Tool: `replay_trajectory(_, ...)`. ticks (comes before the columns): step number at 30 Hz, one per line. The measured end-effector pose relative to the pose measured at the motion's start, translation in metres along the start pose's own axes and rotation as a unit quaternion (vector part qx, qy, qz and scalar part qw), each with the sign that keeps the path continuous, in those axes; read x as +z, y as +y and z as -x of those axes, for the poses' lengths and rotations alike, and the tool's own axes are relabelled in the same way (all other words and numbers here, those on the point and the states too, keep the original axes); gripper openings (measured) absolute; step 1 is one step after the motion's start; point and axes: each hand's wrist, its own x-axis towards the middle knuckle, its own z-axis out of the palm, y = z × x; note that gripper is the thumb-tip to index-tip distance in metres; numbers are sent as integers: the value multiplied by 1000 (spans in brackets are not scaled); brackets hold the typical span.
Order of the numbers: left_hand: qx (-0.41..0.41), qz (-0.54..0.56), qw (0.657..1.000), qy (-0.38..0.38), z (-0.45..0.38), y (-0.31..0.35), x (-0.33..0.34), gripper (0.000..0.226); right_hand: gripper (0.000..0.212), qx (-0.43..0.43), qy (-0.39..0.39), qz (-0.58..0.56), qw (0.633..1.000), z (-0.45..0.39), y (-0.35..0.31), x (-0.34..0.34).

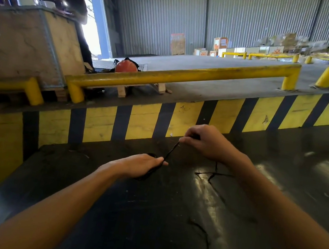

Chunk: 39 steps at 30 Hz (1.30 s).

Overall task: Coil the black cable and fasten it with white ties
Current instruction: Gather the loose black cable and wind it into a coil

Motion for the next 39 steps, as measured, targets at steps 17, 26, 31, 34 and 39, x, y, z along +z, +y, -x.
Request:
replay_trajectory(17, 180, 516, 819, 174, 8, 41, -42, 49, 25, 21, -31, -168, 985, 28, -20, 36)
replay_trajectory(26, -27, -95, 995, -11, 7, 30, -35, 44, 24, -16, 16, -12, 1000, 9, -9, -16)
replay_trajectory(31, 17, 303, 908, -288, 35, 35, -32, 48, 28, 23, 69, -77, 994, 12, -4, 8)
replay_trajectory(34, 138, 472, 845, -208, 46, 54, -39, 52, 42, 48, 63, -222, 972, 24, -19, 43)
replay_trajectory(39, 185, 427, 881, 92, 32, 67, -51, 49, 32, 31, -43, -255, 966, 43, -50, 91)
